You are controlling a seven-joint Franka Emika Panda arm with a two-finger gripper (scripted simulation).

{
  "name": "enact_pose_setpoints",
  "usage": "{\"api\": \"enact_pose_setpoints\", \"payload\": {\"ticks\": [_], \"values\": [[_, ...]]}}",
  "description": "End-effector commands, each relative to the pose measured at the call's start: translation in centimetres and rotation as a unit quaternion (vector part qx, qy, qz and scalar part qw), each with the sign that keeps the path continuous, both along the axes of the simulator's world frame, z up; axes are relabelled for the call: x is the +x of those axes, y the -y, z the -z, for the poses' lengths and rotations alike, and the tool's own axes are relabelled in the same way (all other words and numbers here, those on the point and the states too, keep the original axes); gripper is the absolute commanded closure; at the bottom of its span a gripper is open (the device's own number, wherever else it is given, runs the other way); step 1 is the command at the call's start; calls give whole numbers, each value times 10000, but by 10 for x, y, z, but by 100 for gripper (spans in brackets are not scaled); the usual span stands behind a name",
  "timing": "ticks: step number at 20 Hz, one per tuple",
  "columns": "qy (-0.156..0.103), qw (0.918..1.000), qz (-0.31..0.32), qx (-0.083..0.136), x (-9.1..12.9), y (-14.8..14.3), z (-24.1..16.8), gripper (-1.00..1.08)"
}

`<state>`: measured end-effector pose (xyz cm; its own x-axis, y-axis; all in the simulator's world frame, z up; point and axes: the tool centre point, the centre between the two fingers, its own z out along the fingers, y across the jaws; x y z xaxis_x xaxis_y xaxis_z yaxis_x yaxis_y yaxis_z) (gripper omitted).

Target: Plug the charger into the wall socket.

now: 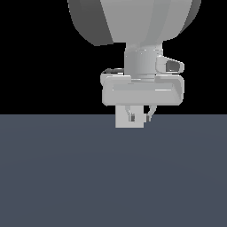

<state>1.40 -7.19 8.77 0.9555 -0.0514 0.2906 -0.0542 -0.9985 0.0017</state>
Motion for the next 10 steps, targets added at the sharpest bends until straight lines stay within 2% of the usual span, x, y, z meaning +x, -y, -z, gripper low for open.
{"api": "enact_pose_setpoints", "payload": {"ticks": [1,10], "values": [[-6,9998,-192,4,7,-5,-6,108],[-16,9990,-452,10,16,-12,-13,108]]}}
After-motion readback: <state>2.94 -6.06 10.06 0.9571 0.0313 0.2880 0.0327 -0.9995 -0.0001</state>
